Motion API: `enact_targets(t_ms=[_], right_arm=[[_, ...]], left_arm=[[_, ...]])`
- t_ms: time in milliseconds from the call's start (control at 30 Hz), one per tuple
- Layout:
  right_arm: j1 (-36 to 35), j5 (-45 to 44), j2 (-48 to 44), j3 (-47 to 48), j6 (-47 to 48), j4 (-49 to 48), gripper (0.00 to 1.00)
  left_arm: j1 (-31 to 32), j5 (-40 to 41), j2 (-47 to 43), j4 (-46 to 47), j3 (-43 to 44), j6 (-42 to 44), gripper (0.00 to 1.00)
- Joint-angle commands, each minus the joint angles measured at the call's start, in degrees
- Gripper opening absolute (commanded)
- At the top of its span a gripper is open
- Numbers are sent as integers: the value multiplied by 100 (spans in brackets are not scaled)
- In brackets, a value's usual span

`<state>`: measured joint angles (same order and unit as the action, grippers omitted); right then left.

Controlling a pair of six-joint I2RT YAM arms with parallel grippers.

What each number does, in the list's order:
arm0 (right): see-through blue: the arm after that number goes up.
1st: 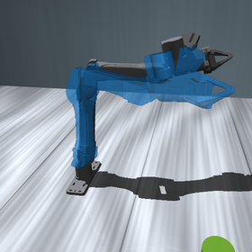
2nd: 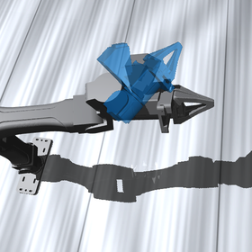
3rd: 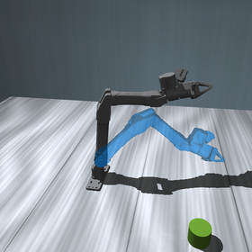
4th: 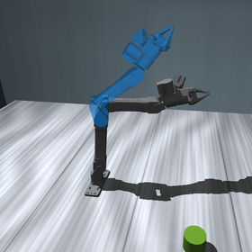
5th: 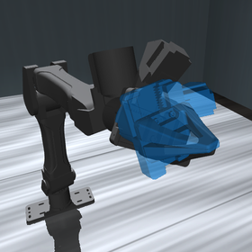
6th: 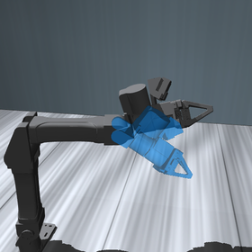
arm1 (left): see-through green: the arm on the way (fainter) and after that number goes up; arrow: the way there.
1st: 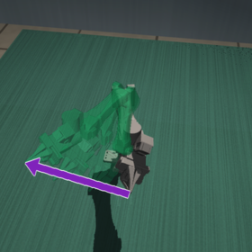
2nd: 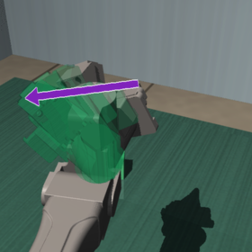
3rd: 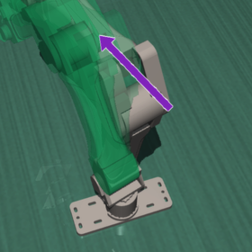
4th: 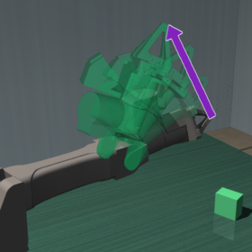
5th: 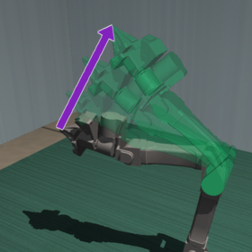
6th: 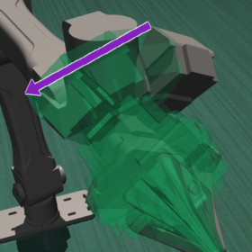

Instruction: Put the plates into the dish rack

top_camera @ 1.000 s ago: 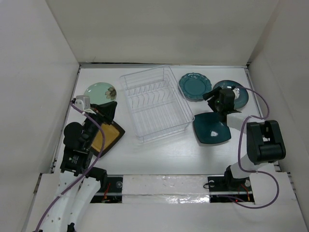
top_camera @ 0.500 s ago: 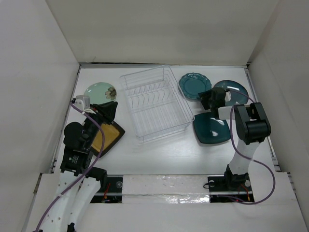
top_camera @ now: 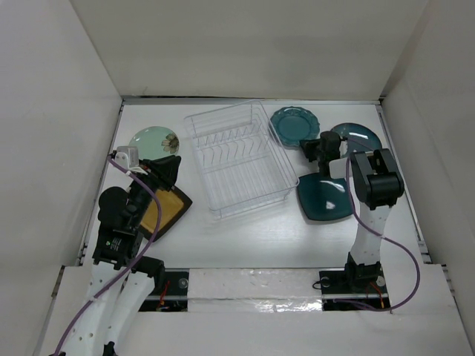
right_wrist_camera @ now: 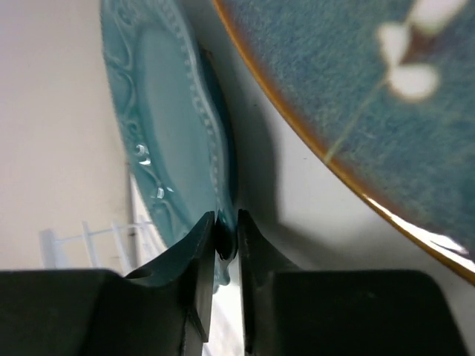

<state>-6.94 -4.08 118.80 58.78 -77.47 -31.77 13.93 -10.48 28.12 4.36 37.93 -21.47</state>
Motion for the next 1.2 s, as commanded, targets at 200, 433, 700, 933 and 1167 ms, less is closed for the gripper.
enact_targets(t_ms=[200,433,700,933,1167], right_arm=[[-264,-901,-726,-148,390,-322,0],[-317,-1648,-1991,53,1628,-137,0],[-422,-2036,-3651,283,3509,22,0],[-905,-1254,-4199,800,4714,346,0],[-1468,-911,-3814,1696,5548,1032,0]], left_arm=[[30,-42,27,214,100,47,16],[30,-95,1,214,65,64,17],[30,-156,-8,258,48,56,17],[30,-191,-8,267,48,56,18],[30,-235,27,267,39,56,18]])
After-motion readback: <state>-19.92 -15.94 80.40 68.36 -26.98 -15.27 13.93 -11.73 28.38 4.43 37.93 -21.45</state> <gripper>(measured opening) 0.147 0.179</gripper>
